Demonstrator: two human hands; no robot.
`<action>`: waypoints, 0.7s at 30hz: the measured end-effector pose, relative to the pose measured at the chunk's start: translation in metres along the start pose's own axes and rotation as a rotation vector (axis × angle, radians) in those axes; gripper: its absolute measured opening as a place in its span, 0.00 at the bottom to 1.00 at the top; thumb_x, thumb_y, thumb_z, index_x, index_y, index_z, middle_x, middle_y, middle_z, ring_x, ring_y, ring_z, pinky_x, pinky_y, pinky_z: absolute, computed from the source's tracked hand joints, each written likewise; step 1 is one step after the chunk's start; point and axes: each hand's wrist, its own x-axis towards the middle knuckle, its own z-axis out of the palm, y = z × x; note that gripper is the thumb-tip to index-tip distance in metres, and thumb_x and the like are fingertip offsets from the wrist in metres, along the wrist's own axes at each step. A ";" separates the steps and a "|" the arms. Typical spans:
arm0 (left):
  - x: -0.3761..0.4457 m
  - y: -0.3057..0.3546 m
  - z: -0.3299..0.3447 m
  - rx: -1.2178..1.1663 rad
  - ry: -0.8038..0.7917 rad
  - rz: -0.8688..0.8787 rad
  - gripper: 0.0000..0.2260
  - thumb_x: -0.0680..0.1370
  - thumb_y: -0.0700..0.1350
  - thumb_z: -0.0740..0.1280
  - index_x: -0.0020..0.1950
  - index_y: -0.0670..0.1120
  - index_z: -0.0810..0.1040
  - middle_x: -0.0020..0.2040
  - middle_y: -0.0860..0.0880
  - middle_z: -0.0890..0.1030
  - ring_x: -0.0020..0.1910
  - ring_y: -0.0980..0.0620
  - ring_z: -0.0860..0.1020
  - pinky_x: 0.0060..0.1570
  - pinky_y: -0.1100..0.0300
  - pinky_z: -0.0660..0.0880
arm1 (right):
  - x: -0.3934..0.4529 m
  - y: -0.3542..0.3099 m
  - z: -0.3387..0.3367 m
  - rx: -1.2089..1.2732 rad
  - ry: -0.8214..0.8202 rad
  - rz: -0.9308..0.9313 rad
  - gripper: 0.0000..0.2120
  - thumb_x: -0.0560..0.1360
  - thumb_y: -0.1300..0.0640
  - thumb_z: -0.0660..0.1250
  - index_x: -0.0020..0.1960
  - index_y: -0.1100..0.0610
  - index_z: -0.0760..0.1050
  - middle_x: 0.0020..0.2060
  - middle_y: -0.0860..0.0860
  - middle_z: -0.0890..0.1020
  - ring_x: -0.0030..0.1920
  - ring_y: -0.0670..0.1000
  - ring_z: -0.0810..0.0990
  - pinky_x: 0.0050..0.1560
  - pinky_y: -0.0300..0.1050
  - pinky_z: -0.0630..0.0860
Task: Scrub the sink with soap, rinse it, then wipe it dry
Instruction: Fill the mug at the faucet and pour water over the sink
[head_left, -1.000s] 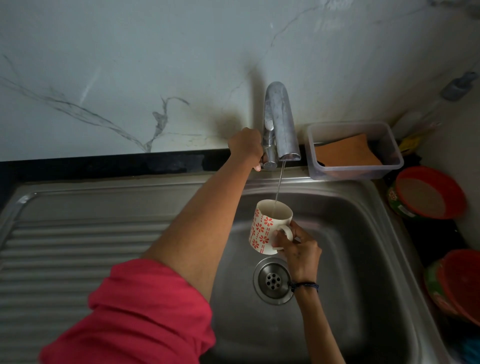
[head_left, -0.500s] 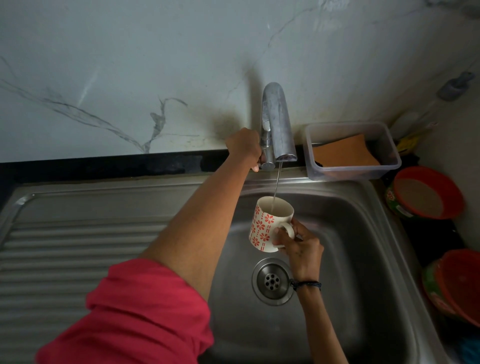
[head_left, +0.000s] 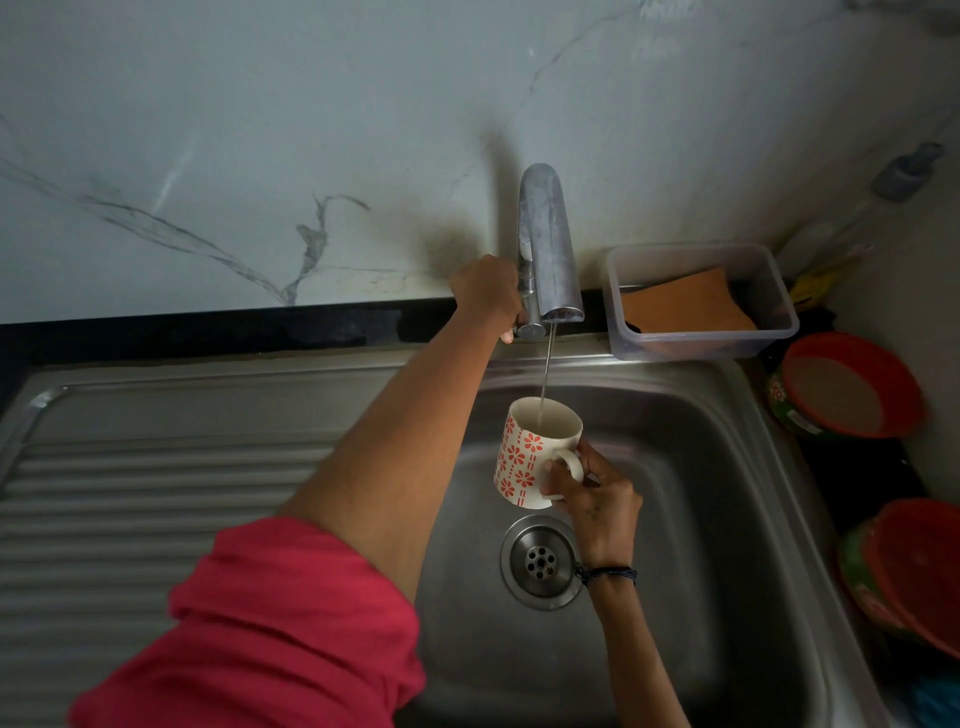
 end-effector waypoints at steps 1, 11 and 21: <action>0.000 0.000 -0.001 -0.012 0.003 -0.009 0.16 0.74 0.44 0.69 0.58 0.38 0.75 0.50 0.44 0.79 0.50 0.48 0.77 0.45 0.59 0.70 | 0.000 -0.001 0.000 -0.003 0.000 -0.004 0.14 0.71 0.65 0.70 0.42 0.45 0.78 0.39 0.52 0.83 0.44 0.53 0.82 0.44 0.49 0.81; -0.002 -0.001 -0.003 -0.103 -0.019 -0.061 0.21 0.71 0.45 0.73 0.59 0.37 0.74 0.56 0.44 0.79 0.57 0.45 0.77 0.55 0.56 0.72 | 0.002 -0.002 -0.008 0.030 -0.017 -0.019 0.18 0.71 0.66 0.70 0.37 0.42 0.76 0.39 0.55 0.83 0.45 0.54 0.82 0.44 0.50 0.81; -0.011 0.000 0.004 -0.184 0.002 -0.055 0.17 0.73 0.36 0.69 0.60 0.33 0.74 0.59 0.37 0.76 0.59 0.40 0.75 0.60 0.50 0.72 | 0.000 -0.007 -0.006 -0.092 0.033 -0.319 0.23 0.69 0.44 0.65 0.62 0.50 0.75 0.60 0.54 0.79 0.59 0.49 0.79 0.56 0.34 0.76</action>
